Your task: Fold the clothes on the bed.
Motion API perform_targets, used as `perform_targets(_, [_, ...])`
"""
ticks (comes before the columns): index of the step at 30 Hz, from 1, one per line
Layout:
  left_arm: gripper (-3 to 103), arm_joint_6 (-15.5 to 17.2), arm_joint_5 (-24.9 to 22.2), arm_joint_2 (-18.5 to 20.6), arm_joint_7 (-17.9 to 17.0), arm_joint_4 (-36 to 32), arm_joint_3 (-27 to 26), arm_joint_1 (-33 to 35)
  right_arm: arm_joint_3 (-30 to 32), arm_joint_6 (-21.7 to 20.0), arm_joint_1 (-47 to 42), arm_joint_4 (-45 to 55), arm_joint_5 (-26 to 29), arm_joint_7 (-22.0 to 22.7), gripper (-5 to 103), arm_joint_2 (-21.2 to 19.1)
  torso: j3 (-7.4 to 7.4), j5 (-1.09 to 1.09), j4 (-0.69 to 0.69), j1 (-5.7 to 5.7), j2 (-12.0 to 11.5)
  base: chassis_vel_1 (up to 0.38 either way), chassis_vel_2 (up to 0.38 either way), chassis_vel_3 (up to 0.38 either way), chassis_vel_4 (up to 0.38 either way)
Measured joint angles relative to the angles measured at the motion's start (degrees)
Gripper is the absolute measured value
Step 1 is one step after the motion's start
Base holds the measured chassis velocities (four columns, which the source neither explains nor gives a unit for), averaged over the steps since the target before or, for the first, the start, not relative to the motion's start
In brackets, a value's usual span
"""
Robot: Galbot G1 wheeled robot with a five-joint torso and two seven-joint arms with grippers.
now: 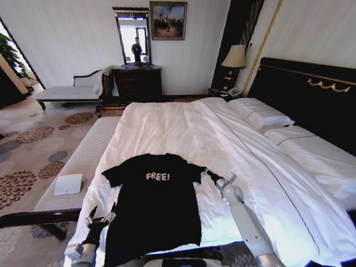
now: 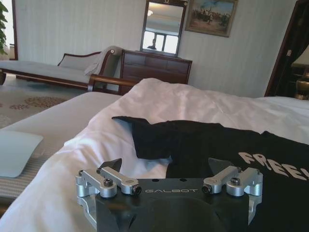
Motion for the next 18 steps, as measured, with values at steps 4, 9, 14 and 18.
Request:
perform_targets(4, [100,-0.2,0.1,-0.1,0.2,-0.1,0.2,0.5,-1.9,0.9,-0.6,3.6,-3.7,0.2,0,0.3,0.00,0.00,0.00,0.00,0.0,0.000,0.000,0.000,0.000])
perform_targets(9, [100,-0.2,0.2,-0.1,0.2,-0.9,0.1,0.8,-4.6,1.5,-0.5,6.1,-6.3,-0.4,0,0.1,0.00,-0.01,0.00,0.00,0.0,0.000,0.000,0.000,0.000])
perform_targets(14, [100,-0.2,0.2,-0.1,0.2,-1.4,-0.4,1.2,-7.3,1.9,0.5,6.3,-10.4,-1.7,0,0.5,0.00,-0.01,0.00,0.00,0.0,0.000,0.000,0.000,0.000])
perform_targets(18, [100,-0.2,0.3,-0.3,0.2,-1.6,-0.6,1.4,-9.2,1.9,0.7,7.5,-11.6,-1.7,0,1.5,0.00,0.00,0.00,0.01,0.0,0.000,0.000,0.000,0.000])
